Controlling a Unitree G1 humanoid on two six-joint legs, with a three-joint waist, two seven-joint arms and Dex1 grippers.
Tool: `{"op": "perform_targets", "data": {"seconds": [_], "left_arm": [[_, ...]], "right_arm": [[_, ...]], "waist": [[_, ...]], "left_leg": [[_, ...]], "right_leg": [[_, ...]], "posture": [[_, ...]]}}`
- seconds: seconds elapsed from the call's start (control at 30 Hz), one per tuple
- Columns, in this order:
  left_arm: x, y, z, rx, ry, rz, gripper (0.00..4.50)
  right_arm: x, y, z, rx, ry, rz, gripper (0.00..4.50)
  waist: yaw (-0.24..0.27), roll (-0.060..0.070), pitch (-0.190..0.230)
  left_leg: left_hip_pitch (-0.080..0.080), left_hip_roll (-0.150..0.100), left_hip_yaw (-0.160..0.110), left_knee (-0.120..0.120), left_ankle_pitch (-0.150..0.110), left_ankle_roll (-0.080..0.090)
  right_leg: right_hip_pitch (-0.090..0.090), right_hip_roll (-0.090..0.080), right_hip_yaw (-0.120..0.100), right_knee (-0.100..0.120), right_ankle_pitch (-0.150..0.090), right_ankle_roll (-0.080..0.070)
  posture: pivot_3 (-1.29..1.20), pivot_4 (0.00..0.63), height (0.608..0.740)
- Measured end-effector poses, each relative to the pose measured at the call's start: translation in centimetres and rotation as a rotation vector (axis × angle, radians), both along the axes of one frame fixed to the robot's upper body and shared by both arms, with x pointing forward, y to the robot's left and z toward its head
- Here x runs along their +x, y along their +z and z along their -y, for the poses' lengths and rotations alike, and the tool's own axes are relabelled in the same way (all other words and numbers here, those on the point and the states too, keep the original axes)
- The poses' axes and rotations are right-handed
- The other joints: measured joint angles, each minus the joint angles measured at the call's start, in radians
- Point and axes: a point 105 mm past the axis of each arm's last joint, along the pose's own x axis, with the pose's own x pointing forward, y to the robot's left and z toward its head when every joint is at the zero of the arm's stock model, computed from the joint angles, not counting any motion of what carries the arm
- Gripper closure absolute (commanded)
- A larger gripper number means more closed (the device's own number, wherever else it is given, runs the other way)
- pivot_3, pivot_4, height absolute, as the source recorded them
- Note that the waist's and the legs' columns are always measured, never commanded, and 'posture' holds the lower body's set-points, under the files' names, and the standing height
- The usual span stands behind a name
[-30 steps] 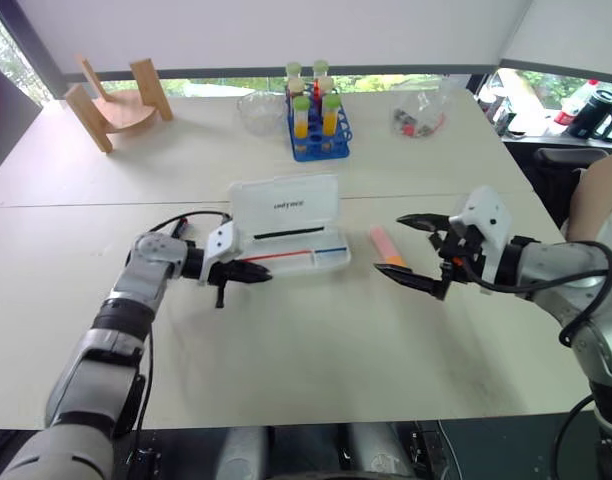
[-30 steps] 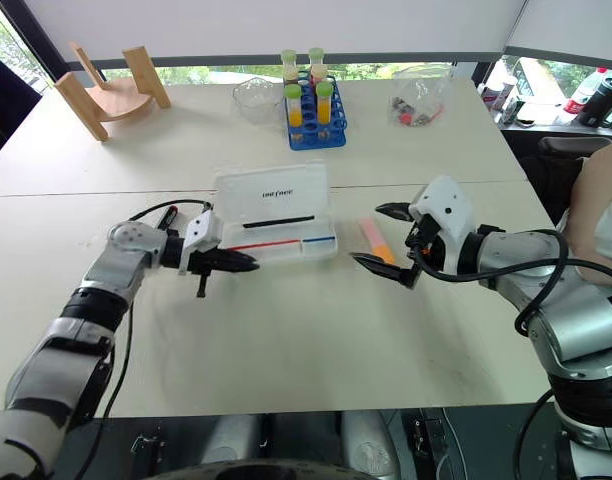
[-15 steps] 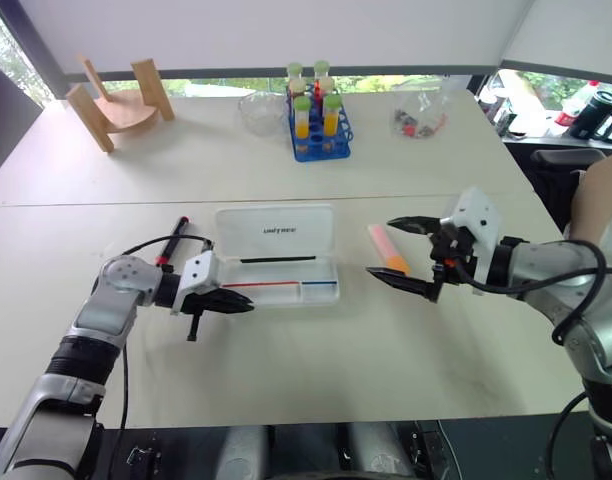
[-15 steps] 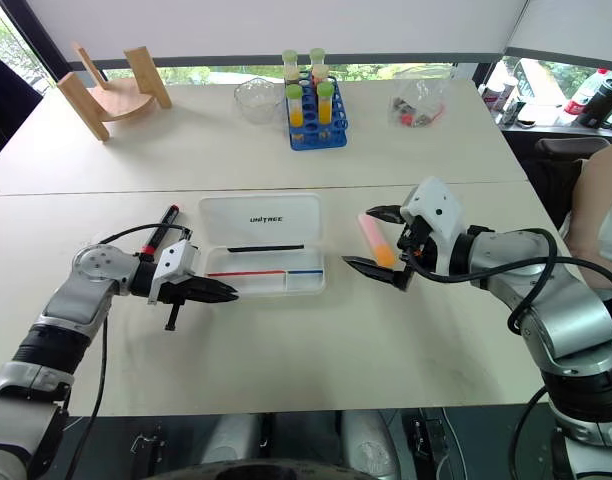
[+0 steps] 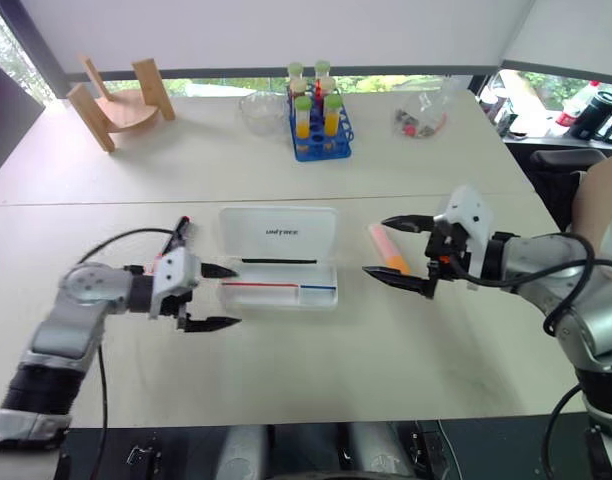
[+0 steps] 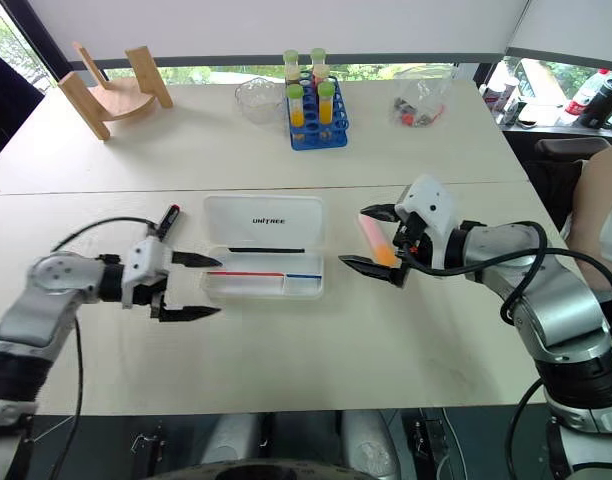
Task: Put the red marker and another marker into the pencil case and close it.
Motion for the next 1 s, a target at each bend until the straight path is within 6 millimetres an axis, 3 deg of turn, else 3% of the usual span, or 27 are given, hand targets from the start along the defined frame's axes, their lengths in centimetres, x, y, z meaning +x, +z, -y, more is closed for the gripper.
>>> {"op": "perform_targets", "data": {"seconds": [0.13,0.27,0.47,0.6,0.73,0.83,1.0], "left_arm": [[-0.2,3.6,-2.1,-0.144,0.213,0.058,0.07],[1.2,4.4,-5.7,-0.237,0.518,0.07,0.07],[4.4,1.8,-9.6,-0.338,0.909,0.019,0.07],[6.4,0.1,-9.4,-0.33,0.976,-0.041,0.07],[8.2,-3.1,-8.9,-0.29,1.011,-0.169,0.07],[9.1,-3.8,-8.8,-0.286,1.022,-0.194,0.84],[10.0,-3.9,-9.7,-0.286,1.053,-0.192,3.29]], "right_arm": [[0.3,-0.1,-0.5,0.005,0.023,-0.007,0.0],[0.5,0.1,-0.6,0.012,0.033,-0.003,0.0],[0.2,0.9,-0.5,0.015,0.071,-0.017,0.0],[-1.6,1.9,-0.1,0.031,0.148,-0.075,0.0],[-3.9,2.5,-0.8,0.014,0.251,-0.087,0.0],[-3.8,2.5,-0.7,0.015,0.235,-0.085,0.0],[-3.8,2.6,-0.9,0.018,0.215,-0.075,0.0]], "waist": [[-0.004,0.001,0.001],[0.001,0.001,0.001],[0.004,-0.002,0.002],[0.01,-0.002,0.003],[0.001,-0.002,0.003],[-0.002,-0.003,0.003],[0.005,-0.002,0.003]], "left_leg": [[0.0,0.001,0.0,0.0,0.0,0.0],[0.001,0.0,0.0,0.0,0.0,0.0],[0.001,-0.001,-0.001,0.001,0.0,0.0],[0.0,-0.002,-0.002,0.001,0.0,0.0],[0.0,-0.002,-0.001,0.001,0.0,0.0],[0.001,-0.001,-0.001,0.001,0.0,0.0],[0.001,-0.002,-0.002,0.001,0.0,-0.001]], "right_leg": [[0.0,0.001,0.0,0.0,0.0,0.0],[0.0,0.0,0.0,0.0,0.0,0.0],[0.002,0.0,-0.001,0.0,0.0,0.0],[0.001,0.0,-0.002,0.0,0.0,0.0],[0.001,0.0,-0.002,0.0,0.0,0.0],[0.001,0.0,-0.002,0.001,0.0,0.0],[0.002,-0.001,-0.002,0.001,0.0,0.0]], "posture": [[0.0,0.15,0.74],[0.0,0.15,0.74],[0.0,0.15,0.74],[0.0,0.15,0.74],[0.0,0.15,0.74],[0.0,0.15,0.74],[0.0,0.15,0.74]]}}
